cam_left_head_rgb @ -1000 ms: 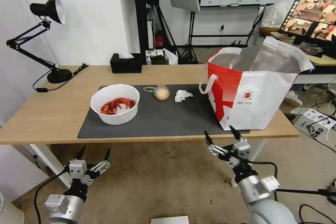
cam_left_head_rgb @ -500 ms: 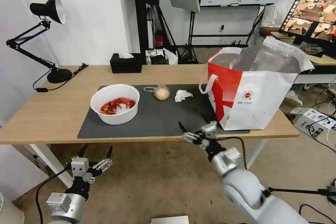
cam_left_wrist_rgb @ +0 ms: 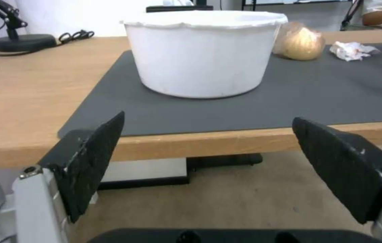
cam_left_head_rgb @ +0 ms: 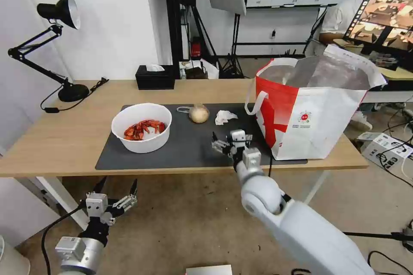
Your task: Pick up the trash from the table and place it into the takeout bag.
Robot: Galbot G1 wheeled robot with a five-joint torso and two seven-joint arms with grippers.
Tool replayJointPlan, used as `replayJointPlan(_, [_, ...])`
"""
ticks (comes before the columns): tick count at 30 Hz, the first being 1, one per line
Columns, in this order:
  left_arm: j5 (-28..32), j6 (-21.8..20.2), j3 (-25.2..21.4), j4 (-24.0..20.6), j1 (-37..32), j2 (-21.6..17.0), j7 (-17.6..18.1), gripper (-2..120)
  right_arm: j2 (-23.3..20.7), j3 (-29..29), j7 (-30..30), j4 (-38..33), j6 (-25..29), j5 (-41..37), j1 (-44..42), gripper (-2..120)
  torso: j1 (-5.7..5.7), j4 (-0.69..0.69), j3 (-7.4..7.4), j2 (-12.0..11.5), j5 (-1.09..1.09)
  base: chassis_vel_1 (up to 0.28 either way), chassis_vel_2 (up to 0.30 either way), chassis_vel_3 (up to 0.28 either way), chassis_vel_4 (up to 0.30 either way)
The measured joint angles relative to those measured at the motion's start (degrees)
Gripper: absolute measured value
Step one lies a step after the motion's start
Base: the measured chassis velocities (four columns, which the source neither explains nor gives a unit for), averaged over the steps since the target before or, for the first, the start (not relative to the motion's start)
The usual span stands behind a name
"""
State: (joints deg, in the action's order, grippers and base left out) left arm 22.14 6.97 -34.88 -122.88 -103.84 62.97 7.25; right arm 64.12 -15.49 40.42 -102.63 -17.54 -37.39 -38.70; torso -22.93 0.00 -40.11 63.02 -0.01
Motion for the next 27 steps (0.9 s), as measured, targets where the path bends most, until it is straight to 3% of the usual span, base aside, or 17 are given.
replayJointPlan(5, [0.0,0.0,0.2,0.2,0.0,0.0,0.0,100,3.0,-1.9,7.0,4.8,-2.0,-4.5,6.1,100,0.00,0.00,0.00,0.0,0.01,0.000,0.000,0.000,0.000])
replayJointPlan(12, [0.0,0.0,0.7,0.7,0.0,0.0,0.0,100,7.3,-3.4,11.5,12.0,-3.4,-7.1,11.6,100,0.00,0.00,0.00,0.0,0.00,0.000,0.000,0.000,0.000])
replayJointPlan(27, [0.2,0.0,0.8,1.3,0.3,0.1,0.0,100,15.3,-4.3,12.8,25.2,-5.3,-8.7,17.7,100,0.00,0.00,0.00,0.0,0.00,0.000,0.000,0.000,0.000])
